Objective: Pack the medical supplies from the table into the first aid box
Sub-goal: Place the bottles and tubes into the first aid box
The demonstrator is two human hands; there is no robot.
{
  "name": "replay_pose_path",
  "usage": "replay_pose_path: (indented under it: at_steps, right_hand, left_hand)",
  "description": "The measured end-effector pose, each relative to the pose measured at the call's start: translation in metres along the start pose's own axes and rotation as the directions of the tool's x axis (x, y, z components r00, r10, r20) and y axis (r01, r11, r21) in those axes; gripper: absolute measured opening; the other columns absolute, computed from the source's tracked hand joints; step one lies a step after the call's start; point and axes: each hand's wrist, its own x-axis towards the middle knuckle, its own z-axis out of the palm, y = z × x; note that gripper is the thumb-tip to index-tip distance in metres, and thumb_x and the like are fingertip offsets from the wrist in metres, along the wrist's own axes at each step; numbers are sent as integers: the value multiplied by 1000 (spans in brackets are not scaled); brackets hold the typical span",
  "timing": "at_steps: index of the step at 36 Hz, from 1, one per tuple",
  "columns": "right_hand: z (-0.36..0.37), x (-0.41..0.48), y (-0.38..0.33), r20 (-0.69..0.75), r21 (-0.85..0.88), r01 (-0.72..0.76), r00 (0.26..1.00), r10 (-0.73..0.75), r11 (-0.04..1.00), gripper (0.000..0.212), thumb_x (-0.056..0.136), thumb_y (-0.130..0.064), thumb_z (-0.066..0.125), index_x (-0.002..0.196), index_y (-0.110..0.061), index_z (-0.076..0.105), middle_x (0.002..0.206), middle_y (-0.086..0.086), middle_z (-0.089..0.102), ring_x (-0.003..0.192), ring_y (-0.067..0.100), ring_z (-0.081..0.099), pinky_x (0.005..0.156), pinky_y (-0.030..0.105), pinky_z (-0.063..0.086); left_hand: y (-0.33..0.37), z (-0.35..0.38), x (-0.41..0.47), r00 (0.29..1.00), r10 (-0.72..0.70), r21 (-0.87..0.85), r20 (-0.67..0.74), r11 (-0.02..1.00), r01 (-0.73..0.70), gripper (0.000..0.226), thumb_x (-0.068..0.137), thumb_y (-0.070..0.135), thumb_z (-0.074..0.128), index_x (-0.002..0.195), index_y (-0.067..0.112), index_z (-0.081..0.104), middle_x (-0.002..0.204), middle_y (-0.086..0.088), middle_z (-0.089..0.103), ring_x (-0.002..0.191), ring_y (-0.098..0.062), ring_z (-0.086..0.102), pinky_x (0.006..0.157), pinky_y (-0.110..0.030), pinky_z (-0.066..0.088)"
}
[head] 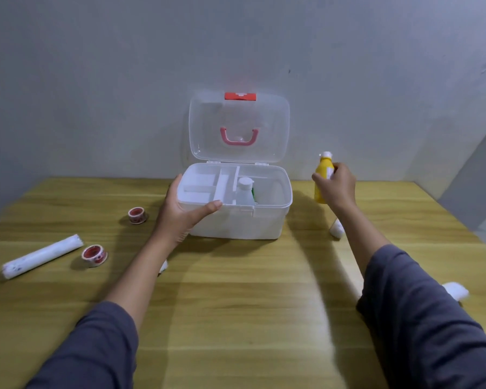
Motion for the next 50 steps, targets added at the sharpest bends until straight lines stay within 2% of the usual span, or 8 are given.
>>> replay_pose_path:
  at_steps: [5,10,20,25,28,37,46,50]
  right_hand:
    - [-12,-10,-34,-80,206,169,985,-156,964,35,81,-18,65,109,-3,50,95,12,52,84,25,50,80,46,48]
    - [-9,-34,-62,70,439,259,945,-320,861,38,80,-15,70,108,-14,44,102,16,54,94,32,56,84,44,51]
    - [16,-66,-71,369,191,316,854,-366,929,37,84,-29,66,110,-9,49,103,11,56,90,25,54,77,38,49]
    - [16,-72,-72,418,126,354,828,-374,927,33,86,-34,62,86,-2,55,81,17,58,73,26,52,63,36,41]
    - [16,-75,-71,373,84,382,844,-384,920,37,83,-33,66,69,-4,48,64,7,43,60,18,39,56,31,29]
    - [14,-84,-71,390,-53,444,834,-391,895,25,78,-24,70,93,-5,64,84,4,61,74,14,50,52,18,32]
    - [-3,-107,-66,257,19,334,910,-327,943,41,89,-25,60,123,-4,56,127,11,59,119,24,54,101,36,44]
    - [-28,-129,-33,24,-77,290,957,-289,954,39,91,-26,56,125,-6,54,128,10,58,117,26,54,99,30,34]
  left_hand:
    - [3,1,-2,1000,9,-4,9,1000,-9,107,47,51,83,140,25,36,132,9,50,123,-12,48,101,-32,41]
    - [5,2,-4,1000,13,-17,13,1000,-13,104,55,45,85,142,26,32,131,11,47,120,-10,44,95,-27,39]
    - [3,1,-3,1000,-11,-23,22,1000,11,113,44,55,81,142,28,31,134,12,44,126,-12,41,101,-29,36]
    - [0,1,-1,999,-25,-38,25,999,26,119,42,58,80,144,27,28,141,7,42,131,-13,39,104,-31,35]
    - [0,3,-2,1000,-18,-50,20,999,19,114,44,55,81,142,27,30,137,9,44,128,-13,41,101,-31,37]
    - [1,4,-2,1000,7,-25,12,1000,-6,105,56,45,86,143,26,30,134,10,41,122,-10,37,97,-30,34]
    - [6,0,-3,999,-30,5,42,1000,30,98,52,51,86,136,30,38,131,8,50,120,-15,47,101,-36,40]
    - [1,-5,3,997,-62,4,48,998,62,113,35,67,83,133,33,40,132,2,55,122,-21,52,101,-47,45]
